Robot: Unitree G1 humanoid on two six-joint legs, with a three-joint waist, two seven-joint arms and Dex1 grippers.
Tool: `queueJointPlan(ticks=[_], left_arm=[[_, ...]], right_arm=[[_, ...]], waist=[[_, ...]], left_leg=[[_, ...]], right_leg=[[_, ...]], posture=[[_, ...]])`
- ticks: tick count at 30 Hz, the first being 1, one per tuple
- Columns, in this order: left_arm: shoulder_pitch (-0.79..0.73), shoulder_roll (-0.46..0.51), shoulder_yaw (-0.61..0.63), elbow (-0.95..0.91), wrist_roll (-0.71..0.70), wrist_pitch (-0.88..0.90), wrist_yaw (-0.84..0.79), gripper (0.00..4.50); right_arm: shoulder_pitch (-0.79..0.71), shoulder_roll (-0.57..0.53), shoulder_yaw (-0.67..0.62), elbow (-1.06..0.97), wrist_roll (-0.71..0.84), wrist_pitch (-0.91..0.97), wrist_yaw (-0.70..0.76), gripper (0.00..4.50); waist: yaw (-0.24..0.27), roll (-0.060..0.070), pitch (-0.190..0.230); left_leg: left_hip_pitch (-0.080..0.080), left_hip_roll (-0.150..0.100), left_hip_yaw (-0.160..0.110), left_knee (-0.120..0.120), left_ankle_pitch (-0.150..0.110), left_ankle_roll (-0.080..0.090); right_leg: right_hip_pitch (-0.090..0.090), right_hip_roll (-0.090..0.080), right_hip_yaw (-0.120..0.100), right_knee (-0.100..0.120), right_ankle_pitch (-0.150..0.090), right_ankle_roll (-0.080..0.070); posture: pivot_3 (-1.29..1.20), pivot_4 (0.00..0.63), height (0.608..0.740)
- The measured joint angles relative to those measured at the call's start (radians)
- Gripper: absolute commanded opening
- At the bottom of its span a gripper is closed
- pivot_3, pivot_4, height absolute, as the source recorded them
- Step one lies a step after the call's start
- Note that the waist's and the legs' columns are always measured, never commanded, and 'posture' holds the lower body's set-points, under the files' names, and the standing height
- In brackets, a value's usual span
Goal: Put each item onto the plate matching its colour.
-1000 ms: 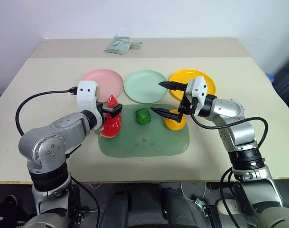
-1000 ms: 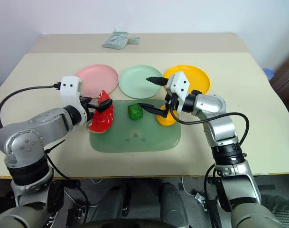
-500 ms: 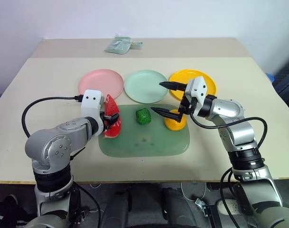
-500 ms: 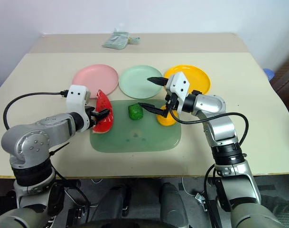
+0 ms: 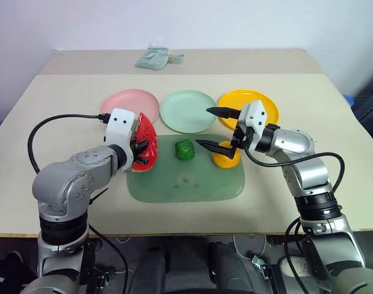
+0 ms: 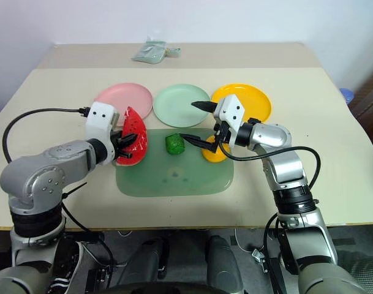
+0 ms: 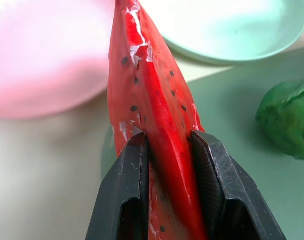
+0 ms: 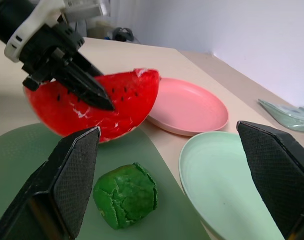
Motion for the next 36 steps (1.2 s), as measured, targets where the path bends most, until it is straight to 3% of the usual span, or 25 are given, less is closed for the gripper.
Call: queueJointPlan(ticks=[7,16,22,25,28,30,36], left_arm=[[-0.114,0.082,-0.012,0.213,0.117,-0.333,-0.102,1.00],[-0.337,0.050,-0.024,0.866,0.267,-0.798,-0.211,1.00],[-0.387,0.014,-0.029,1.143,0.320,-0.978,-0.263,1.00],[-0.426,0.013,-0.029,1.235,0.340,-1.053,-0.296,2.06],[-0.437,0.004,-0.025,1.272,0.342,-1.096,-0.319,3.62],[-0.437,0.000,-0.025,1.286,0.344,-1.107,-0.325,4.43],[-0.417,0.015,-0.018,1.168,0.309,-1.073,-0.425,4.43]], right_arm=[[-0.004,0.002,-0.010,-0.007,0.025,0.021,-0.013,4.50],[-0.031,-0.001,-0.011,-0.021,0.022,0.037,-0.041,4.50],[-0.038,-0.004,-0.011,-0.021,0.009,0.038,-0.072,4.50],[-0.038,-0.005,-0.013,-0.019,-0.003,0.038,-0.099,4.50],[-0.038,-0.005,-0.013,-0.017,-0.010,0.038,-0.111,4.50],[-0.038,-0.006,-0.013,-0.017,-0.011,0.038,-0.111,4.50],[-0.038,-0.007,-0.013,-0.010,-0.011,0.036,-0.110,4.50]], waist=[[0.000,0.000,0.000],[0.002,0.000,0.000],[0.000,0.000,0.000],[0.000,0.000,0.000],[0.000,0.000,0.000],[0.000,0.000,0.000],[-0.002,0.000,0.000]], left_leg=[[0.000,0.000,0.000,-0.001,0.000,-0.001],[-0.001,-0.001,0.000,-0.001,0.000,-0.001],[-0.001,0.000,0.000,-0.001,0.000,-0.001],[-0.002,0.000,0.001,-0.001,0.000,-0.001],[-0.002,0.000,0.001,0.000,0.000,-0.001],[-0.002,0.000,0.000,0.000,0.000,-0.001],[-0.002,0.000,0.000,0.000,0.000,0.000]], right_leg=[[0.000,0.000,0.000,-0.001,0.000,0.000],[-0.001,0.000,0.000,-0.001,0.000,0.000],[-0.002,0.000,0.000,0.000,0.000,0.000],[-0.002,0.000,0.000,0.000,0.000,0.000],[-0.002,0.000,0.000,0.000,0.000,0.000],[-0.002,0.000,0.000,0.000,0.000,0.001],[-0.002,0.000,0.000,0.000,0.000,0.001]], posture=[[0.00,0.150,0.738],[0.00,0.150,0.738],[0.00,0.150,0.738],[0.00,0.150,0.738],[0.00,0.150,0.738],[0.00,0.150,0.738],[0.00,0.150,0.738]])
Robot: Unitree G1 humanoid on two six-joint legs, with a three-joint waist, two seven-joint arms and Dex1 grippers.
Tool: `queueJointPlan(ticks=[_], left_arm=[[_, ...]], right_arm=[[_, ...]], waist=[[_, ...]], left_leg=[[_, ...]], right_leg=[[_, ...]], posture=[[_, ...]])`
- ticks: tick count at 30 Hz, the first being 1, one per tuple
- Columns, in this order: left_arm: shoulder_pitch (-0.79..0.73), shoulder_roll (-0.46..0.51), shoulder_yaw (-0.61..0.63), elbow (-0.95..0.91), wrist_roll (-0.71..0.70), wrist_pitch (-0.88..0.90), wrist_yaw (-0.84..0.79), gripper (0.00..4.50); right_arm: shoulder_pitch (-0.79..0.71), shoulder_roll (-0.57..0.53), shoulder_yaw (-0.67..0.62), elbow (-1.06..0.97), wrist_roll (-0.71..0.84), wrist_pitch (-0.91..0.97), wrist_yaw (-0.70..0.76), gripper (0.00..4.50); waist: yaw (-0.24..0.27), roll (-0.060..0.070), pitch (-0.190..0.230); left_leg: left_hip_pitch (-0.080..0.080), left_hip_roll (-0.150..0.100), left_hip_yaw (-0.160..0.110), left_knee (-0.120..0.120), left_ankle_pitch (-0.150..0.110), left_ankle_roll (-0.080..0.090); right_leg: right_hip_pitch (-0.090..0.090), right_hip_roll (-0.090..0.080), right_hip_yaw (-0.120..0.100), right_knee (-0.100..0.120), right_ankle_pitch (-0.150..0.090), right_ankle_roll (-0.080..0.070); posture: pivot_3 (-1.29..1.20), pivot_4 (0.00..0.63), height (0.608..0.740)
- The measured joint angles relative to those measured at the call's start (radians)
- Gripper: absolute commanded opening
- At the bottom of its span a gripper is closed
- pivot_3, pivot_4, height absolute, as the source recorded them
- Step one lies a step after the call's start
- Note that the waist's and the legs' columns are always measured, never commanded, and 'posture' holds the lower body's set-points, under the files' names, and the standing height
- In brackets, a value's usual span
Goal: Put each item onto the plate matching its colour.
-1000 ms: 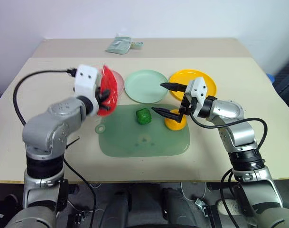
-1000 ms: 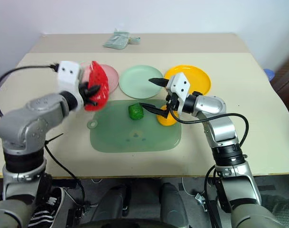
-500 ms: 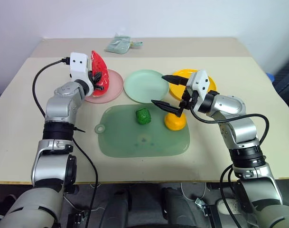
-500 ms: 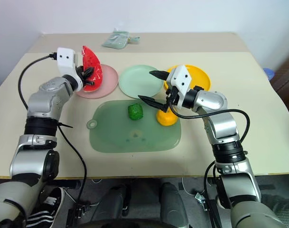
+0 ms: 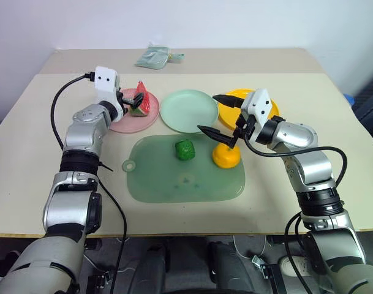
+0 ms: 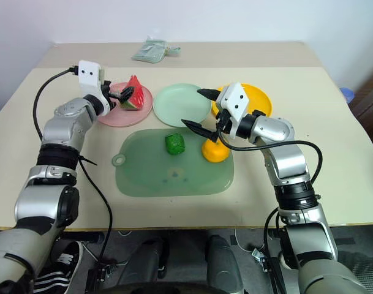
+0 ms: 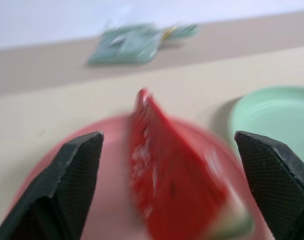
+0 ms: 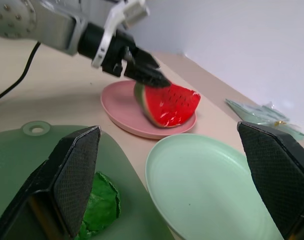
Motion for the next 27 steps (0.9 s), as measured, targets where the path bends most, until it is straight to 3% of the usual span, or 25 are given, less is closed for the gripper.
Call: queueJointPlan(ticks=[7,11,17,22,27], left_arm=[[0.141,0.112,-0.002,-0.488,-0.280,0.262,-0.384,4.43],[0.225,0.169,-0.100,-0.584,-0.327,0.346,-0.552,4.43],[0.259,0.147,-0.291,-0.553,-0.161,0.190,-0.613,4.43],[0.254,0.010,-0.391,-0.449,-0.005,0.013,-0.541,4.43],[0.254,-0.009,-0.404,-0.436,0.047,-0.023,-0.526,4.43]], right_arm=[[-0.006,-0.006,-0.005,0.020,0.001,-0.007,0.008,4.50],[-0.006,-0.022,-0.007,0.025,0.002,-0.009,0.038,4.50],[-0.006,-0.057,-0.013,0.026,0.011,-0.009,0.077,4.50],[-0.002,-0.054,-0.015,0.025,0.011,-0.009,0.056,4.50],[0.012,-0.063,-0.032,0.025,0.011,-0.008,0.041,4.50]], waist=[[-0.005,0.000,0.000],[-0.002,0.000,0.000],[0.002,0.000,0.000],[0.003,0.000,0.000],[0.000,0.001,0.000]], left_leg=[[0.001,0.000,0.000,0.000,0.000,0.000],[0.001,0.000,0.000,0.000,0.000,0.000],[0.001,0.000,0.000,0.001,0.000,0.000],[0.000,0.000,0.000,0.001,0.000,0.000],[0.001,0.000,0.000,0.000,0.000,0.000]], right_leg=[[0.000,0.000,0.000,0.000,0.000,0.000],[0.000,0.000,0.000,0.000,0.000,0.000],[0.001,0.000,0.000,0.000,0.000,0.000],[0.001,0.000,0.000,0.000,0.000,0.000],[0.001,0.001,0.000,0.000,0.000,0.000]], posture=[[0.00,0.150,0.738],[0.00,0.150,0.738],[0.00,0.150,0.738],[0.00,0.150,0.738],[0.00,0.150,0.738]])
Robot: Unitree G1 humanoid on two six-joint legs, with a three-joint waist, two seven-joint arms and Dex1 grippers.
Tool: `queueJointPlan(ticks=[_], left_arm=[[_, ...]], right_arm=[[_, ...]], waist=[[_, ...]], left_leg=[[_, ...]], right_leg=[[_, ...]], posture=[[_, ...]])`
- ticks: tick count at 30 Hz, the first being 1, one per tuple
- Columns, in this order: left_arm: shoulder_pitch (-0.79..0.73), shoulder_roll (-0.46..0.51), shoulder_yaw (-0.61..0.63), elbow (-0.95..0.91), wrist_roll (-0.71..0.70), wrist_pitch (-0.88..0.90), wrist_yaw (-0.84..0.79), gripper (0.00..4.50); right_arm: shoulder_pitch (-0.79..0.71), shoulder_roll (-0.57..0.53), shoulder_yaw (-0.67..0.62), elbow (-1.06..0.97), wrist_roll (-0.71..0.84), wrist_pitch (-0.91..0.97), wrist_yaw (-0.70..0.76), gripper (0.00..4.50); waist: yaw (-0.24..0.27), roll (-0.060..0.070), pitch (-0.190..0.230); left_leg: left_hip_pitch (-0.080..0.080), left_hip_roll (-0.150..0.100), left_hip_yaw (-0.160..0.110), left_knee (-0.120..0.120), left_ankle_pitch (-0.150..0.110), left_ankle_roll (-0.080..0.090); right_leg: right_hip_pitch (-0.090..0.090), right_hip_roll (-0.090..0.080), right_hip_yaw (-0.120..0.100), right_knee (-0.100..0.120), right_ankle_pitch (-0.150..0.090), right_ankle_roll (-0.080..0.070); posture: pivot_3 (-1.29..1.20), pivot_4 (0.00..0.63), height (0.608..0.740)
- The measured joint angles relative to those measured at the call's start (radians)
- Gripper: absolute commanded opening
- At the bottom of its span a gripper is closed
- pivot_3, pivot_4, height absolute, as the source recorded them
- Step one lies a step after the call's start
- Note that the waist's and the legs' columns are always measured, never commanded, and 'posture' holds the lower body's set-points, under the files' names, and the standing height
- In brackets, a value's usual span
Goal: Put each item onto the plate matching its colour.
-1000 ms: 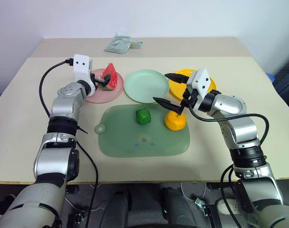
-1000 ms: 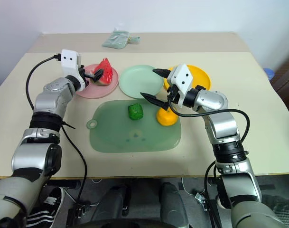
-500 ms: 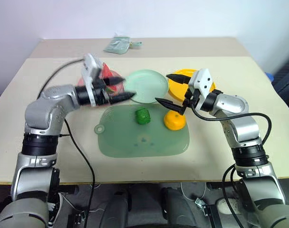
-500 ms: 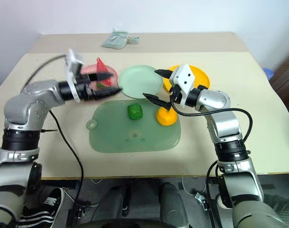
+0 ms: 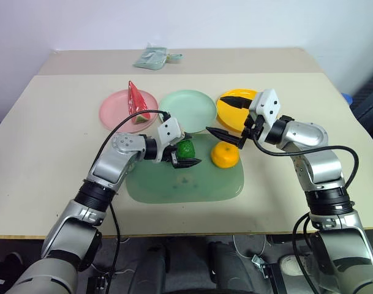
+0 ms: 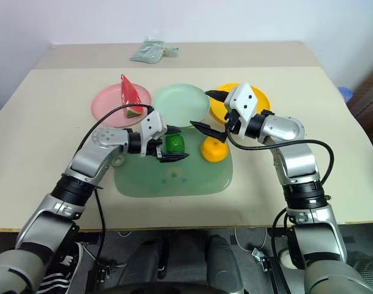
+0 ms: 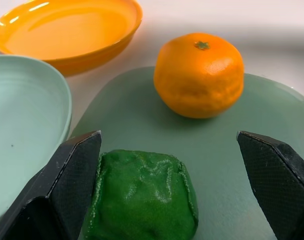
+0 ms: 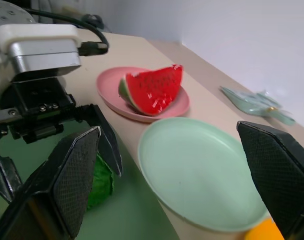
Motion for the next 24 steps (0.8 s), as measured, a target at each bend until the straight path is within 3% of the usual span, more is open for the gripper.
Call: queueJointPlan(ticks=[1,4,8,13,17,24], left_arm=[[0.000,0.001,-0.001,0.002,0.010,-0.003,-0.001,4.43],[0.000,0.006,0.002,0.009,0.022,-0.007,-0.003,3.57],[-0.005,-0.006,0.020,0.035,0.027,-0.006,0.015,1.74],[-0.013,-0.028,0.039,0.057,0.031,-0.017,0.038,1.66],[-0.081,-0.149,0.141,0.146,-0.001,-0.026,0.177,1.66],[-0.370,-0.245,0.295,0.541,0.028,-0.230,0.457,1.66]], right_arm=[[0.001,-0.001,-0.002,0.000,0.000,0.000,-0.001,4.50],[0.002,-0.001,-0.002,0.000,0.000,0.000,-0.002,4.50],[0.004,-0.001,-0.002,0.000,-0.002,0.000,-0.012,4.50],[0.004,-0.001,-0.002,0.000,-0.010,-0.002,-0.021,4.50],[0.004,0.001,-0.001,0.000,-0.013,-0.009,-0.024,4.50],[-0.080,0.018,-0.009,0.115,-0.071,-0.036,-0.131,4.50]], waist=[[0.000,0.000,0.000],[0.000,0.000,0.000],[0.003,0.000,0.000],[0.003,0.000,0.000],[0.008,-0.001,0.000],[0.001,0.000,0.000]], left_leg=[[0.000,0.000,0.000,0.000,0.000,0.000],[0.000,0.000,0.000,0.000,0.000,0.000],[0.000,0.000,0.000,0.001,0.000,0.000],[0.000,0.000,0.000,0.001,0.000,0.000],[-0.001,0.000,-0.001,0.003,0.000,0.000],[0.001,-0.001,0.000,0.000,0.000,0.000]], right_leg=[[0.000,0.000,0.000,0.000,0.000,0.000],[0.000,0.000,0.000,0.000,0.000,0.000],[0.000,0.000,0.000,0.000,0.000,0.000],[0.001,0.000,0.000,0.000,0.000,0.000],[0.001,0.000,-0.001,0.000,0.000,0.001],[0.000,0.000,0.000,0.000,0.001,0.001]], posture=[[0.00,0.150,0.738],[0.00,0.150,0.738],[0.00,0.150,0.738],[0.00,0.150,0.738],[0.00,0.150,0.738],[0.00,0.150,0.738]])
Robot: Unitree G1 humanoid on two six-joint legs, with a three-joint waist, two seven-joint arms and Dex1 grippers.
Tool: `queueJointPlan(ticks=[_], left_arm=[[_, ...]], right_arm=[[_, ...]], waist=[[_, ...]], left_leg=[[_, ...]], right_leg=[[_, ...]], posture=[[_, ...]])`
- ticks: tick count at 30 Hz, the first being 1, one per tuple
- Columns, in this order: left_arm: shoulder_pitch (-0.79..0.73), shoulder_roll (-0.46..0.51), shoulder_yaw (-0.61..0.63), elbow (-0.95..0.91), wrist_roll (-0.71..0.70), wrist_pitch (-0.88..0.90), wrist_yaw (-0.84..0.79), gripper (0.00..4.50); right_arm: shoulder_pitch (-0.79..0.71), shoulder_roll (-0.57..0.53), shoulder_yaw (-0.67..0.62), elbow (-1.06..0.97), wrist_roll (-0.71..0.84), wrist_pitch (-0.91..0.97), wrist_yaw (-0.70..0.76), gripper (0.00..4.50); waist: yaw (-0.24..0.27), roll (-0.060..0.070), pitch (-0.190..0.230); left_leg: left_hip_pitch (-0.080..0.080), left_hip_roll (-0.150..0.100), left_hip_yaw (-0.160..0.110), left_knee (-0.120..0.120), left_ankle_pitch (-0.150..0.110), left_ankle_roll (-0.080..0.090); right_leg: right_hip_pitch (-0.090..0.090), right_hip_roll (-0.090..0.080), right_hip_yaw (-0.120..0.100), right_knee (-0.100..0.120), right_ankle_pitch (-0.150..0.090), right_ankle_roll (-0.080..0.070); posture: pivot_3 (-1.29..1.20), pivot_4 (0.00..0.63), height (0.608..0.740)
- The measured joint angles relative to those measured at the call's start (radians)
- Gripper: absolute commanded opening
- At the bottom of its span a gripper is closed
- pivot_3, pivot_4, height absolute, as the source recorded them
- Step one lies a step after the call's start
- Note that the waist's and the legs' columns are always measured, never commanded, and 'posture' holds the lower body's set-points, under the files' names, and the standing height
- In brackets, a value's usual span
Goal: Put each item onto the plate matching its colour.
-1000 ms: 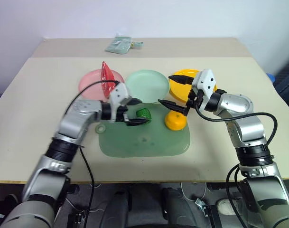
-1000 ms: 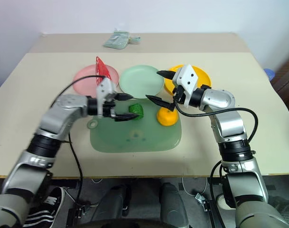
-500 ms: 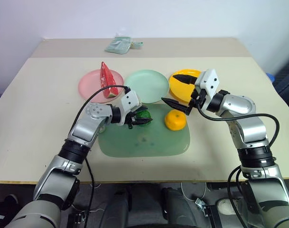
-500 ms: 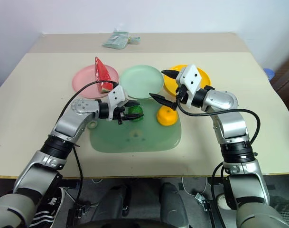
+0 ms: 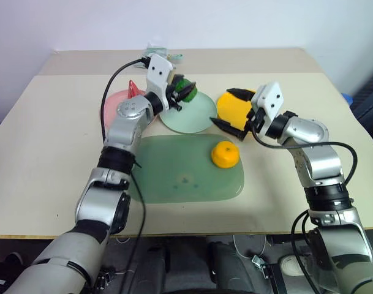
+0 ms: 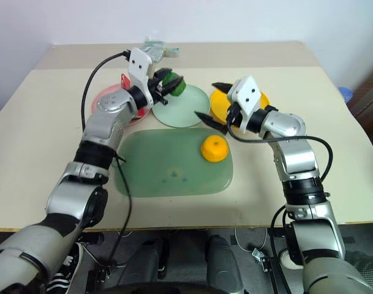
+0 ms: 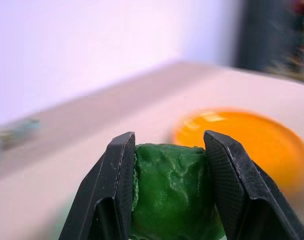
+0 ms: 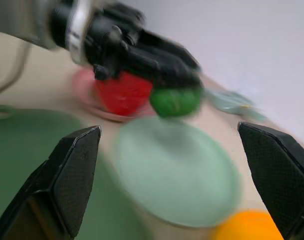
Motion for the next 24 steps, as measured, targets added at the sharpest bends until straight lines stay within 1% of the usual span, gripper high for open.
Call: queueJointPlan(ticks=[2,4,7,8,10,14,17,19,21,22,24], left_arm=[[-0.017,-0.032,0.001,0.128,0.015,-0.062,0.021,1.66],[-0.031,-0.054,0.007,0.254,0.024,-0.110,0.040,1.66],[-0.061,-0.060,0.027,0.369,0.028,-0.163,0.059,2.97],[-0.073,-0.061,0.031,0.390,0.030,-0.176,0.059,3.51],[-0.092,-0.064,0.037,0.413,0.031,-0.204,0.050,4.45],[-0.093,-0.061,0.044,0.414,0.034,-0.240,0.016,4.45],[-0.080,-0.046,0.062,0.359,0.003,-0.225,-0.088,4.45],[-0.044,-0.024,0.065,0.233,-0.050,-0.170,-0.221,4.45],[0.011,0.026,0.062,0.064,-0.110,-0.076,-0.356,4.45],[0.044,0.059,0.056,-0.019,-0.135,-0.022,-0.412,4.45],[0.154,0.170,0.034,-0.227,-0.201,0.111,-0.547,4.45]], right_arm=[[-0.021,0.000,-0.003,0.051,-0.032,-0.020,-0.043,4.50],[-0.021,0.002,-0.002,0.073,-0.048,-0.027,-0.054,4.50],[-0.019,-0.001,-0.001,0.077,-0.058,-0.039,-0.056,4.50],[-0.015,-0.004,-0.002,0.071,-0.058,-0.039,-0.054,4.50],[0.013,-0.013,-0.001,0.040,-0.054,-0.036,-0.032,4.50],[0.102,-0.057,0.005,-0.052,-0.006,0.024,0.066,4.50],[0.150,-0.101,0.008,-0.127,0.037,0.099,0.141,4.50],[0.165,-0.135,0.016,-0.159,0.046,0.141,0.175,4.50],[0.167,-0.152,0.036,-0.163,0.036,0.169,0.188,4.50],[0.169,-0.156,0.050,-0.163,0.027,0.182,0.194,4.50],[0.181,-0.165,0.076,-0.169,0.023,0.213,0.215,4.50]], waist=[[0.002,0.000,0.000],[0.003,0.000,0.000],[0.002,0.000,0.000],[0.002,0.000,0.000],[0.004,0.000,0.000],[0.004,0.000,0.000],[0.001,0.000,0.000],[-0.005,0.000,0.000],[-0.012,0.000,0.000],[-0.016,0.000,0.000],[-0.030,0.000,0.000]], left_leg=[[-0.001,0.000,0.000,0.000,0.000,0.000],[-0.002,0.000,0.000,0.000,0.000,0.000],[-0.002,0.000,0.000,0.000,0.000,0.000],[-0.002,0.000,0.000,0.000,0.000,0.000],[-0.002,0.000,0.000,0.000,0.000,0.000],[-0.002,-0.001,0.000,0.000,0.000,0.000],[-0.002,0.000,0.000,0.000,0.000,0.000],[-0.002,0.000,0.000,0.000,0.000,0.000],[-0.001,0.001,0.000,-0.001,0.000,0.000],[-0.001,0.001,0.000,-0.001,0.000,0.000],[-0.001,0.001,0.000,-0.002,0.000,0.001]], right_leg=[[0.000,0.000,0.000,-0.001,0.000,0.000],[-0.001,0.000,0.000,-0.001,0.000,0.000],[-0.002,0.000,0.000,-0.001,0.000,0.000],[-0.002,0.000,0.000,-0.001,0.000,0.000],[-0.001,0.000,0.000,-0.001,0.000,0.000],[-0.001,0.000,0.000,-0.001,0.000,0.000],[-0.001,0.000,0.000,-0.001,0.000,0.000],[-0.001,0.000,0.000,-0.001,0.000,0.000],[-0.001,0.001,0.000,0.000,0.000,0.000],[-0.001,0.001,0.000,0.000,0.000,0.000],[-0.001,0.001,0.001,0.000,0.000,0.000]], posture=[[0.00,0.150,0.738],[0.00,0.150,0.738],[0.00,0.150,0.738],[0.00,0.150,0.738],[0.00,0.150,0.738],[0.00,0.150,0.738],[0.00,0.150,0.738],[0.00,0.150,0.738],[0.00,0.150,0.738],[0.00,0.150,0.738],[0.00,0.150,0.738]])
